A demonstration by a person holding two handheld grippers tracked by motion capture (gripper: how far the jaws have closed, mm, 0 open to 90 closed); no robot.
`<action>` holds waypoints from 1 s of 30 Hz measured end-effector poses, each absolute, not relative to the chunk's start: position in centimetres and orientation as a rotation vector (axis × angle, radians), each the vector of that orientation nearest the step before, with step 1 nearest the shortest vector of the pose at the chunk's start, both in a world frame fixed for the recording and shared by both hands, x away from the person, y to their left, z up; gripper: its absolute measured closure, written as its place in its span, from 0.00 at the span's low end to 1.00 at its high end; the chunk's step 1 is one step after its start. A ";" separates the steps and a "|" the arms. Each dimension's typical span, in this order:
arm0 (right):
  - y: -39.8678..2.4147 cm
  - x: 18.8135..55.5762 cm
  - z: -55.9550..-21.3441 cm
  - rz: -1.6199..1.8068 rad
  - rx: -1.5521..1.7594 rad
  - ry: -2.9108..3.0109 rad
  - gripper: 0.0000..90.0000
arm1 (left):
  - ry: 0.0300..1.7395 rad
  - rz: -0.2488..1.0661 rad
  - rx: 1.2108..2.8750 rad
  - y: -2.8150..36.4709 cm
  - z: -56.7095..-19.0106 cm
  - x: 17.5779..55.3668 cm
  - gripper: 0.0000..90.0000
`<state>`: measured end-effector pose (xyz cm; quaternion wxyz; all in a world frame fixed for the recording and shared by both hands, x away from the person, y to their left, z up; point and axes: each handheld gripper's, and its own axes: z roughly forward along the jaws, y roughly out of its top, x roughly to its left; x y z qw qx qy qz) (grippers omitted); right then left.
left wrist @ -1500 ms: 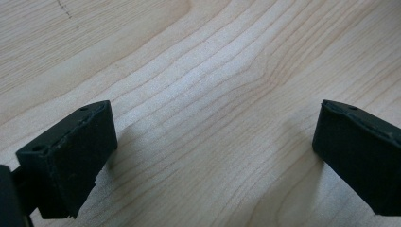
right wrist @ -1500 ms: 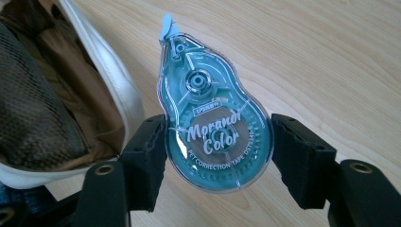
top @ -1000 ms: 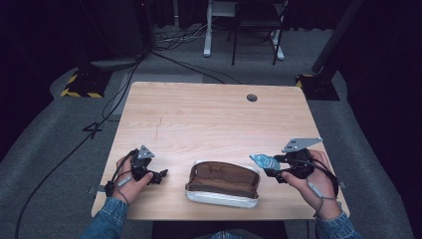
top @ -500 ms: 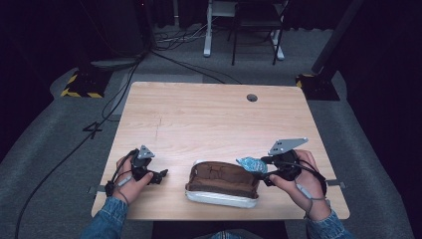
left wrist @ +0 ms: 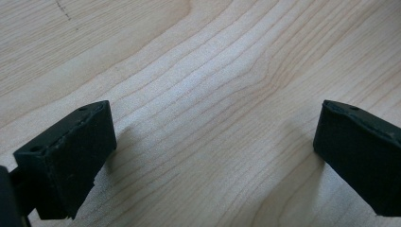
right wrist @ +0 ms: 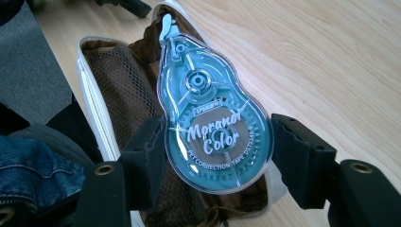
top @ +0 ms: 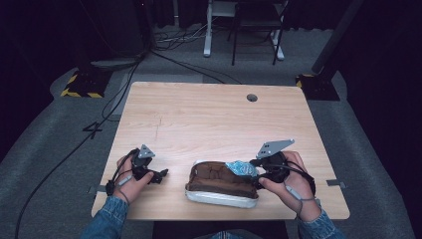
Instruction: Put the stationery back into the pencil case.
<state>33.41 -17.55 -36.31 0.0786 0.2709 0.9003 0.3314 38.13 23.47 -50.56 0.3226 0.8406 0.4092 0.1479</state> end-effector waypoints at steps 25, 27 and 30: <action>-14.8 33.5 -38.7 1.008 0.776 2.854 0.44 | 1.071 0.391 2.207 23.5 -50.6 38.2 0.00; -14.7 33.7 -38.9 1.001 0.789 2.865 0.44 | 1.071 0.391 2.208 23.5 -50.6 38.2 0.00; -14.6 33.9 -39.4 0.991 0.806 2.884 0.44 | 1.070 0.396 2.209 23.5 -50.5 38.2 0.00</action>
